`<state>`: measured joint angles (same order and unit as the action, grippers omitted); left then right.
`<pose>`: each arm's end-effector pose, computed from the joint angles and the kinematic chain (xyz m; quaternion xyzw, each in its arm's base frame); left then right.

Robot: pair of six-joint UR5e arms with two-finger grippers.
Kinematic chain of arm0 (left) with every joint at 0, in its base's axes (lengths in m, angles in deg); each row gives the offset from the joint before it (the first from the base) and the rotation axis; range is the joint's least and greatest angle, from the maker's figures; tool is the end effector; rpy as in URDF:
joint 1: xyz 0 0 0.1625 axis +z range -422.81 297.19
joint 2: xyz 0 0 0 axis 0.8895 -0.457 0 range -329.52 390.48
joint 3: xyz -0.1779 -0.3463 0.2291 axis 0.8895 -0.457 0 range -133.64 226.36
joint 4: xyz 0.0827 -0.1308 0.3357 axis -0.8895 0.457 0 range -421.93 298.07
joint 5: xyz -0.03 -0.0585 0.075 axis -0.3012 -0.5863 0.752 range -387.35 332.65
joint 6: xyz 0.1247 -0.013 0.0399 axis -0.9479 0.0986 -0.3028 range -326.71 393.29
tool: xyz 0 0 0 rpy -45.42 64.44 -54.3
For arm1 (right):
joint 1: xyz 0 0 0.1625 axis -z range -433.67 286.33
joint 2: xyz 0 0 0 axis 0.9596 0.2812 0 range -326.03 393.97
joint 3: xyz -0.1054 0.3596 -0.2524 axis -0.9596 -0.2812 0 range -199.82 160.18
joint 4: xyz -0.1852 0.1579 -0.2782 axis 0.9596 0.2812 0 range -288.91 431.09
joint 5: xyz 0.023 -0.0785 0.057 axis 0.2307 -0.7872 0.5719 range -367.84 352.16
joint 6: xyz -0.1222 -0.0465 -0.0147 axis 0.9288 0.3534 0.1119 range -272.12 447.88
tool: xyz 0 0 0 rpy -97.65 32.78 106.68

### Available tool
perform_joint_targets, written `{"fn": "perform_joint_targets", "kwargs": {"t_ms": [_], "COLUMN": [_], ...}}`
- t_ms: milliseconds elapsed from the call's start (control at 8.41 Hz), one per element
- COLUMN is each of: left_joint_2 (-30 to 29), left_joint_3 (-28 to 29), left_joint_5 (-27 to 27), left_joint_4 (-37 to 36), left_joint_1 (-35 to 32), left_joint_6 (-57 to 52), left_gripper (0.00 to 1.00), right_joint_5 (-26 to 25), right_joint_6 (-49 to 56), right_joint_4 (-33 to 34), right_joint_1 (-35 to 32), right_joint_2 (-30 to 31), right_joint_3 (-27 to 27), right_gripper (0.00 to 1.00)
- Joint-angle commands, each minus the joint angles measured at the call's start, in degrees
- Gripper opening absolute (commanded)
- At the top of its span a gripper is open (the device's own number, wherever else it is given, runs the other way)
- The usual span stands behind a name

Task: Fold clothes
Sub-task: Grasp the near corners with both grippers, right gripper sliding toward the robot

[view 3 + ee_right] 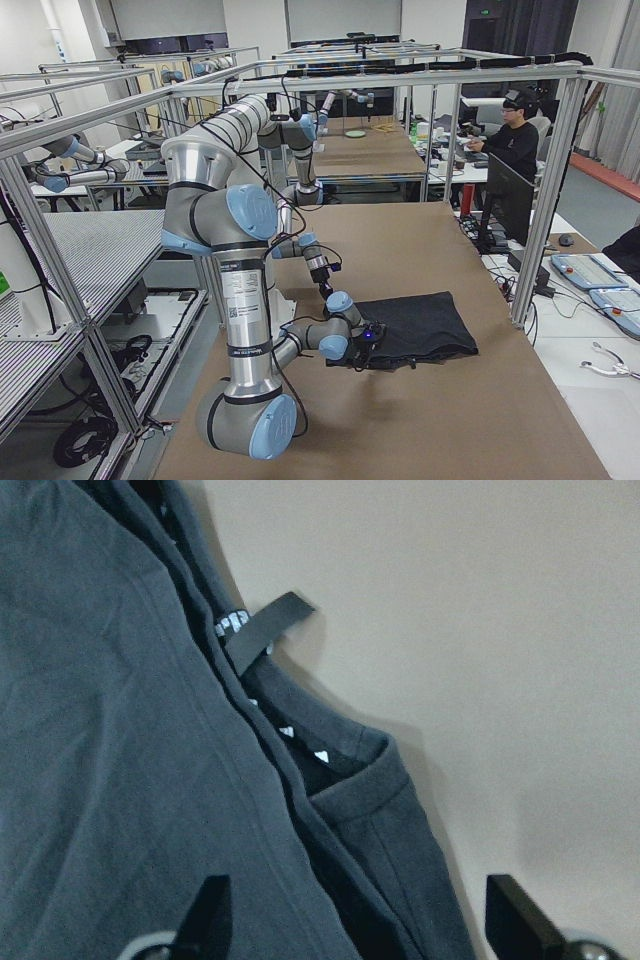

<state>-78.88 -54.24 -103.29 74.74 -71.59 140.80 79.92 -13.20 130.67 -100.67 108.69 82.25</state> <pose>0.5635 -0.2544 0.3490 0.0489 0.6208 -0.2510 0.7411 -0.4624 -0.3911 0.4257 0.0838 -0.4760 0.2945 0.8244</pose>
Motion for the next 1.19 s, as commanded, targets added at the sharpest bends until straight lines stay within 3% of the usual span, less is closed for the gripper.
{"fn": "perform_joint_targets", "kwargs": {"t_ms": [0,238,713,832,951,1070], "left_joint_2": [0.11,0.11,0.28,0.46,0.55,0.55], "left_joint_3": [0.14,0.14,0.23,0.23,0.14,0.14], "left_joint_5": [0.0,0.0,0.0,0.0,0.0,0.0], "left_joint_4": [0.0,0.0,0.0,0.0,0.0,0.0], "left_joint_1": [-0.1,-0.09,-0.1,-0.18,-0.18,-0.27], "left_joint_6": [-0.2,-0.2,-0.2,-0.29,-0.2,-0.2], "left_gripper": [0.0,0.0,0.0,0.0,0.0,0.0], "right_joint_5": [-0.91,-4.68,-4.7,-4.87,-5.05,-6.53], "right_joint_6": [-2.71,-3.43,-3.34,-3.52,-4.13,-4.48], "right_joint_4": [-0.08,0.01,0.01,0.01,0.01,0.01], "right_joint_1": [2.12,5.01,5.11,6.51,7.22,7.83], "right_joint_2": [0.25,0.6,3.68,3.51,3.24,3.5], "right_joint_3": [0.23,0.32,3.04,2.95,2.78,2.78], "right_gripper": [0.89,0.89,0.89,0.85,0.73,0.7]}}
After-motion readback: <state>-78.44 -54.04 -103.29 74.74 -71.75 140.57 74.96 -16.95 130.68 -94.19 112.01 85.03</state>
